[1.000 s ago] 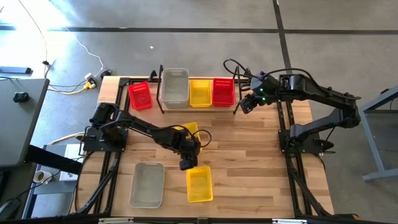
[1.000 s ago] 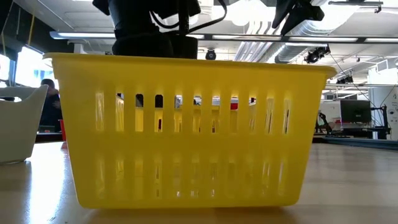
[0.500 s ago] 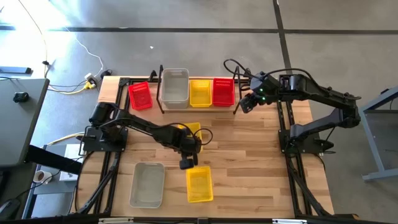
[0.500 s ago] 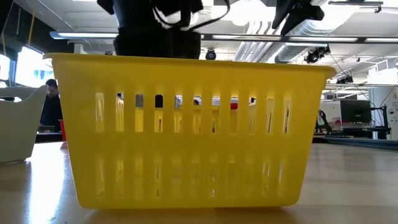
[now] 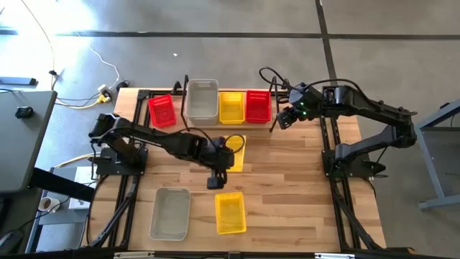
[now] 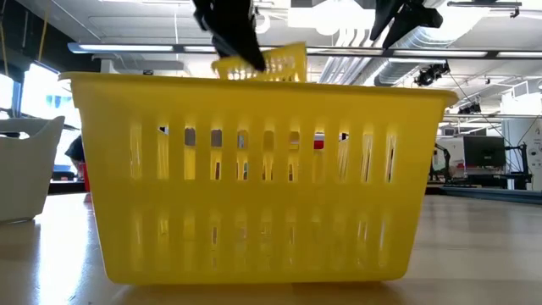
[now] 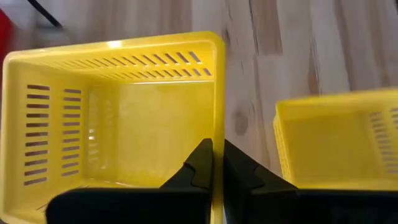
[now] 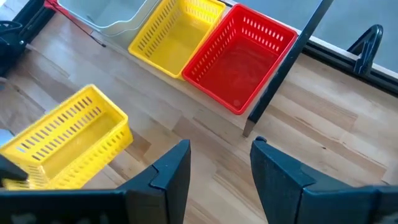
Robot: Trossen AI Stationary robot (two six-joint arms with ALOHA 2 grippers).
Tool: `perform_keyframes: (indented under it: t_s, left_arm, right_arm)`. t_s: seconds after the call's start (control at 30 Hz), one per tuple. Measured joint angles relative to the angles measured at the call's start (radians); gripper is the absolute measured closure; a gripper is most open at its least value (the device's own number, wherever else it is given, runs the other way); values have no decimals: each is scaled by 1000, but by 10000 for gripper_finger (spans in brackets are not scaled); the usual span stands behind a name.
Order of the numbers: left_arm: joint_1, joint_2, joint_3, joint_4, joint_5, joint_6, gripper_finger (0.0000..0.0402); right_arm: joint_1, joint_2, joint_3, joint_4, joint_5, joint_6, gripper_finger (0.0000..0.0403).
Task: Stack baskets on shelf by color
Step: Stack the top yellow bin on the yellow bin on the shelf
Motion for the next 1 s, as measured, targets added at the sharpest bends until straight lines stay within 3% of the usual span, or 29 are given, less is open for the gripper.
perform_keyframes:
  t_s: [0.2, 0.5, 0.73, 1.0]
  left_arm:
    - [51, -36, 52, -21, -83, 128, 400]
    - [218, -40, 94, -29, -139, 335, 401]
    - [365, -40, 95, -4, -136, 449, 401]
    - [474, -4, 96, 46, -53, 524, 401]
  right_arm:
    - [0, 0, 0, 0, 4, 26, 252]
    - [0, 0, 0, 1, 52, 53, 252]
    - [0, 0, 0, 4, 109, 54, 252]
    - [0, 0, 0, 4, 134, 84, 252]
